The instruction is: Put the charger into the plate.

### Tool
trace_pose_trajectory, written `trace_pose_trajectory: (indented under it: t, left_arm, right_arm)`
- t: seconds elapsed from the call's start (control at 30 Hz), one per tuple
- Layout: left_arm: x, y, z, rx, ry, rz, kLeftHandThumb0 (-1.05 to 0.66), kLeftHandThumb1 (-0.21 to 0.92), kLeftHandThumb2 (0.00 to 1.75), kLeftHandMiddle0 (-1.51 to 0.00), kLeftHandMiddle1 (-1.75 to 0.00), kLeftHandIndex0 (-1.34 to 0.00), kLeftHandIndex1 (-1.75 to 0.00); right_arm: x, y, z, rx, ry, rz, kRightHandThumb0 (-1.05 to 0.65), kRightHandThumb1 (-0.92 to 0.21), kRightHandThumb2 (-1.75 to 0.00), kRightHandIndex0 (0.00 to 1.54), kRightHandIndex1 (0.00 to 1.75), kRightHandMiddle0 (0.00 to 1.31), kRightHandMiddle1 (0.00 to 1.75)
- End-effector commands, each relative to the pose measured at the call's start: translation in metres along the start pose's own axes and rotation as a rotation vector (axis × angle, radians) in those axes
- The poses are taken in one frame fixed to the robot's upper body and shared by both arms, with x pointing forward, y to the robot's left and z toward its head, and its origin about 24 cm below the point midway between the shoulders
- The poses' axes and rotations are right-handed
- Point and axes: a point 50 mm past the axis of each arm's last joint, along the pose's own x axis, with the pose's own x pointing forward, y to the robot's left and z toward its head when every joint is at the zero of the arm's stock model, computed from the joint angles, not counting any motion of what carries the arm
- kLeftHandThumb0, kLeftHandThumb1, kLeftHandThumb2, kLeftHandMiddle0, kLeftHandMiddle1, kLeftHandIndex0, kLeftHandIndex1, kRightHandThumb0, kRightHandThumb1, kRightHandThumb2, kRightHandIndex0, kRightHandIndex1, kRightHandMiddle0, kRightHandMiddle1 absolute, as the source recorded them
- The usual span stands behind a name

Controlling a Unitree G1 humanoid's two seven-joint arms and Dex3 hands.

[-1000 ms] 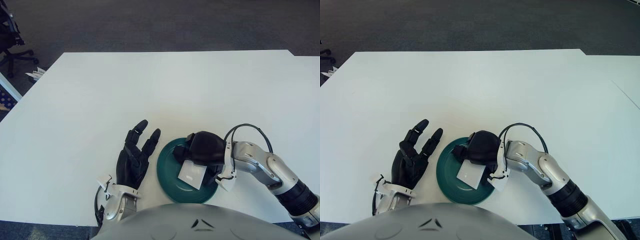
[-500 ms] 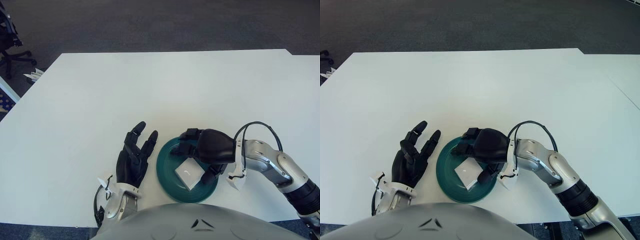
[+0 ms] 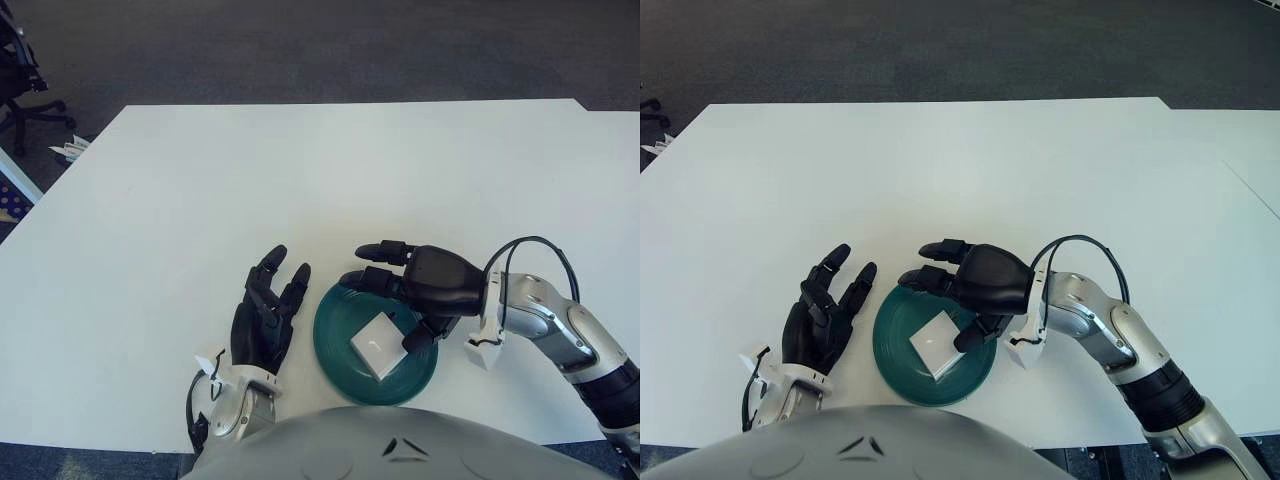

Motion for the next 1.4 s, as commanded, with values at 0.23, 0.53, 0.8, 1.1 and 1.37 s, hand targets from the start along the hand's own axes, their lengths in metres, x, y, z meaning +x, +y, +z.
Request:
trace_pose_trajectory:
  t: [0.23, 0.53, 0.8, 1.1, 1.37]
  left_arm:
    - [0.001, 0.002, -0.006, 0.116, -0.078, -0.126, -1.01, 0.92, 0.97, -0.54, -0.01, -0.06, -0.86]
    - [-0.004, 0.011, -0.006, 0.207, -0.059, -0.151, -1.04, 0.92, 1.01, -0.45, 0.00, -0.07, -0.86]
    - [-0.006, 0.017, -0.004, 0.307, -0.073, -0.172, -1.05, 0.92, 1.06, -0.28, 0.00, -0.03, -0.81]
    - [-0.010, 0.023, -0.005, 0.301, -0.053, -0.184, -1.05, 0.92, 1.06, -0.16, 0.00, 0.00, -0.71]
    - [-0.012, 0.028, -0.005, 0.302, -0.055, -0.194, -1.05, 0.92, 1.06, -0.15, -0.01, 0.00, -0.62]
  right_arm:
    - [-0.042, -0.008, -0.023, 0.399, 0.249, -0.278, -1.04, -0.92, -1.03, 0.26, 0.02, 0.00, 0.40]
    - [-0.061, 0.020, -0.027, 0.691, 0.385, -0.551, -1.05, -0.92, -1.04, 0.19, 0.00, 0.00, 0.47]
    - [-0.083, 0.043, -0.002, 1.070, 0.560, -0.797, -1.05, -0.92, -1.01, 0.17, 0.00, 0.00, 0.47]
    - [-0.079, 0.060, 0.005, 1.182, 0.648, -0.950, -1.05, -0.92, -1.00, 0.19, 0.01, 0.00, 0.48]
    - [-0.075, 0.073, 0.014, 1.211, 0.666, -0.960, -1.05, -0.92, -0.99, 0.20, 0.01, 0.00, 0.49]
